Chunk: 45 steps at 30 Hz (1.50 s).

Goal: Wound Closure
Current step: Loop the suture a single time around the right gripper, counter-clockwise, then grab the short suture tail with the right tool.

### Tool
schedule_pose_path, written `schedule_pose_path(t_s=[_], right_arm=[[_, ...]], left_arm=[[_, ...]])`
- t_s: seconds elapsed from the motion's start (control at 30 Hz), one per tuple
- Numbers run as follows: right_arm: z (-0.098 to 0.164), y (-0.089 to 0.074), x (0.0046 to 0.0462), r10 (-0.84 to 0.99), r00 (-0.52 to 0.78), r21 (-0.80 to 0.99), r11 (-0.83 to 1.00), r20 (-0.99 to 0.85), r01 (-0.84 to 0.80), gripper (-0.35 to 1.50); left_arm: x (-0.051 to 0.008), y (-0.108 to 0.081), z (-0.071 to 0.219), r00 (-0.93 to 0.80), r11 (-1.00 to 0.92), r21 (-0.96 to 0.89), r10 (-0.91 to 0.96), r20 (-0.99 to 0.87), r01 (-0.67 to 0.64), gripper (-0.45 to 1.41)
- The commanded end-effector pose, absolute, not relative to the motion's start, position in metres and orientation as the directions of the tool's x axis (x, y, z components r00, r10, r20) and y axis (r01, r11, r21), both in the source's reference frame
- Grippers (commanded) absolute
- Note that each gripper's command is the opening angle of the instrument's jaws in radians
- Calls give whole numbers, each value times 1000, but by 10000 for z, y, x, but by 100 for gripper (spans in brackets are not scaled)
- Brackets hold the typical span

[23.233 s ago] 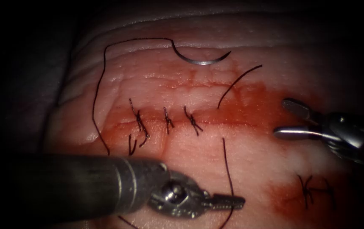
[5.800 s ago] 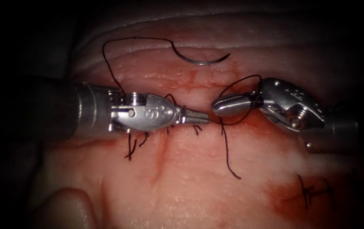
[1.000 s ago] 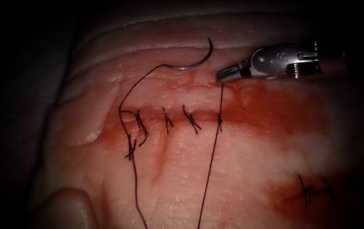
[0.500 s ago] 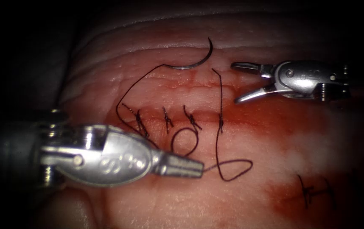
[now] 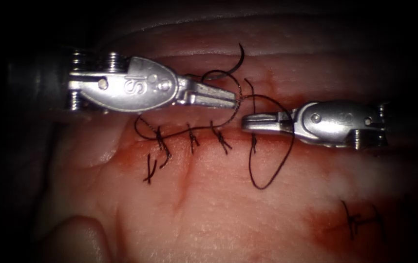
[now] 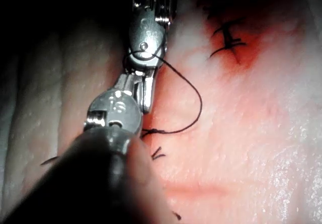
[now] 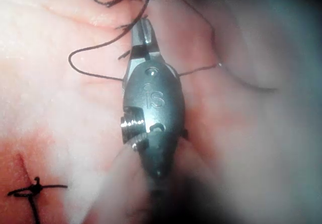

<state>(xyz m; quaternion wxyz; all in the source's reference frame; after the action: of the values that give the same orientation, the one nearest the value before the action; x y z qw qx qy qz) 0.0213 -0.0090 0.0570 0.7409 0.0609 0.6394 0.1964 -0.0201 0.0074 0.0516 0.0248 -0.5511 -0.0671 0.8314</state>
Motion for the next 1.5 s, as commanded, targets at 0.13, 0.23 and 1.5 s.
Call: schedule_pose_path(t_s=[0.13, 0.23, 1.5], right_arm=[[570, -96, 216, 363, 47, 347, 914, -930, -209, -35], [562, -98, 215, 354, -36, 353, 910, -935, -219, -35], [585, -91, 212, 847, -172, 507, 128, -503, -853, 66]], left_arm=[[-201, 87, 551, -430, -991, -130, 125, -894, -19, -45], [-198, 87, 579, -458, -993, -112, 118, -881, -41, -45], [-243, -51, 596, -546, -992, -128, 111, -831, -8, -45]])
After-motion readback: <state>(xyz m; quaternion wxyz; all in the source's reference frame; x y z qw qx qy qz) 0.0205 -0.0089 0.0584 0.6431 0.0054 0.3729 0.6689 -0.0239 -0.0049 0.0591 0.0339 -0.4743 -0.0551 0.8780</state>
